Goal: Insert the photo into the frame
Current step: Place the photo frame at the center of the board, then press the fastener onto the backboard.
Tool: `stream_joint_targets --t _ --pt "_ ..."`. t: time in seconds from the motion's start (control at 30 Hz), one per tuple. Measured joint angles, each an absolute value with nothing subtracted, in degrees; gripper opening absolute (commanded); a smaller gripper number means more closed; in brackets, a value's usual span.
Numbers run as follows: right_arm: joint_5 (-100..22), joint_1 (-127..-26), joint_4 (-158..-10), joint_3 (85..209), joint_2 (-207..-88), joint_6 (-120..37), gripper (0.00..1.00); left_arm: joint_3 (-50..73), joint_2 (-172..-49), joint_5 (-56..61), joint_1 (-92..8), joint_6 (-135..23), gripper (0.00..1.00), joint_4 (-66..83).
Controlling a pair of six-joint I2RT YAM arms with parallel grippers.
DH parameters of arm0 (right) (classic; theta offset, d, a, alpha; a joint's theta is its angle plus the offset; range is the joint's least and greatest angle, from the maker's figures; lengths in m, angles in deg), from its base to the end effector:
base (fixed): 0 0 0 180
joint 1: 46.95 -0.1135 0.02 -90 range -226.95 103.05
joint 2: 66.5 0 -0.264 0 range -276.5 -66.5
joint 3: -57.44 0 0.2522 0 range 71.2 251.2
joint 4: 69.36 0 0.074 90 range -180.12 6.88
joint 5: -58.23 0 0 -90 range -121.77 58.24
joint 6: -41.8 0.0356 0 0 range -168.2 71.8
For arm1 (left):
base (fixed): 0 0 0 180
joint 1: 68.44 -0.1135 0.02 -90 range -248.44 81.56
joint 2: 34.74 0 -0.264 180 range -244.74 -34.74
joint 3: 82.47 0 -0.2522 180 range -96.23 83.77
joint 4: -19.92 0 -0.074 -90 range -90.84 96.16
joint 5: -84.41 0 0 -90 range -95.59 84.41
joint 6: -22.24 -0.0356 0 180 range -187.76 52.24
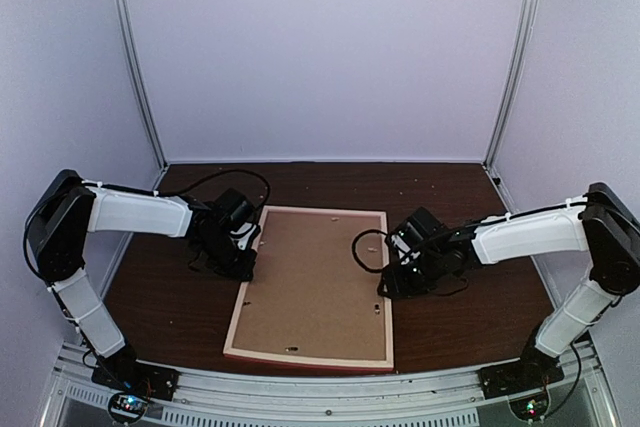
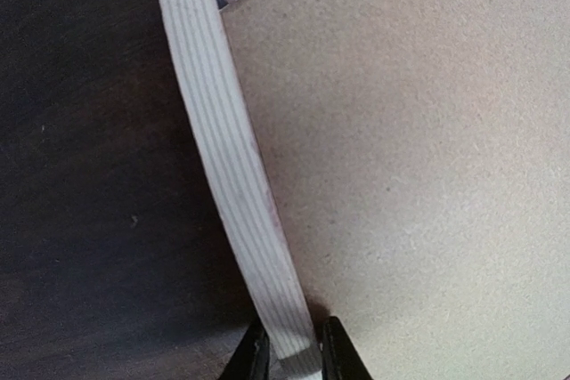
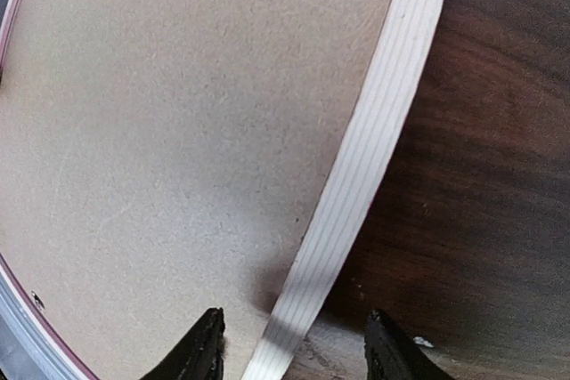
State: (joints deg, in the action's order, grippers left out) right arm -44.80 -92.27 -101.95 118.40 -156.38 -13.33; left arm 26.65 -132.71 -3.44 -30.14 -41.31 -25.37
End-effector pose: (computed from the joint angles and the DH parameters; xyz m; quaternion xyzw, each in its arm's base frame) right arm 0.1996 0.2133 0.1600 -0.1155 0.9564 0.2416 0.1162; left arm 0.2458 -0.1958 0.1557 0.1048 0.9825 -0.0977 0.1194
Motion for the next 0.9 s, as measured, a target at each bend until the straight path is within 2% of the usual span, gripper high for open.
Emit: stream_joint_targets --t 0.37,0.9 --pt "-42.25 -99.16 -103.55 119.01 -157.48 -8.28 0.55 26.65 -131.7 -3.61 -30.12 -40.04 0.23 -25.65" --pt "-39.14 -101.1 -105.58 119.84 -159.09 -5.72 0.42 26.65 -131.03 -3.68 -30.1 -39.69 0.23 -25.69"
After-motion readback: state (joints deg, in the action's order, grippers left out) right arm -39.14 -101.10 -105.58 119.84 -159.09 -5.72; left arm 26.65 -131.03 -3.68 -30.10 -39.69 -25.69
